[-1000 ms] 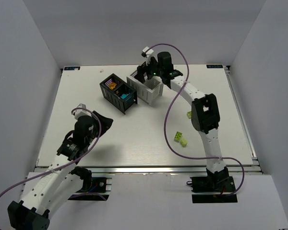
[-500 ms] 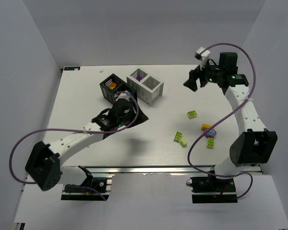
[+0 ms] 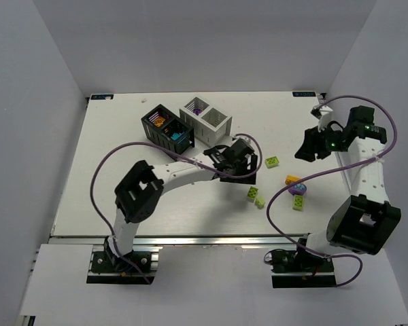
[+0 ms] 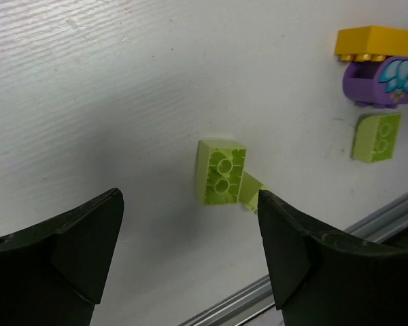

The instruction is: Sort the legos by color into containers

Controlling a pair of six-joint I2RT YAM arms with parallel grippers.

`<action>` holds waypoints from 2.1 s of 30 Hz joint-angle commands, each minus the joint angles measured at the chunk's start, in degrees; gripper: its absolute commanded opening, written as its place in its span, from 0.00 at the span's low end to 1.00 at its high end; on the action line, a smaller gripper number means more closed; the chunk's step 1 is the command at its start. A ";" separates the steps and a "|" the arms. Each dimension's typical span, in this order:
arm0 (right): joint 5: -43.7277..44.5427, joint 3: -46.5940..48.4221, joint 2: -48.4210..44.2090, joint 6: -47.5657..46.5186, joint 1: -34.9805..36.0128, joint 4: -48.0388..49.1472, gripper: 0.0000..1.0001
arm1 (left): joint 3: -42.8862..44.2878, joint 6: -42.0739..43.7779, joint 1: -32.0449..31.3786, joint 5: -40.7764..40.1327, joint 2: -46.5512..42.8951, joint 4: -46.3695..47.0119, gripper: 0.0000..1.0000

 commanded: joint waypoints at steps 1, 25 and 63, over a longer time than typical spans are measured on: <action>-4.57 2.81 0.81 -3.42 -2.46 -7.39 0.57 | 8.38 3.78 -1.09 -1.53 3.36 -5.49 0.89; -6.07 -0.18 1.60 -3.24 -3.96 -6.34 0.55 | 20.18 4.93 -5.31 -3.29 16.29 -8.04 0.78; -8.44 -2.64 -2.78 -16.34 -3.96 -6.53 0.89 | 24.21 10.02 1.78 -11.29 5.40 -13.76 0.00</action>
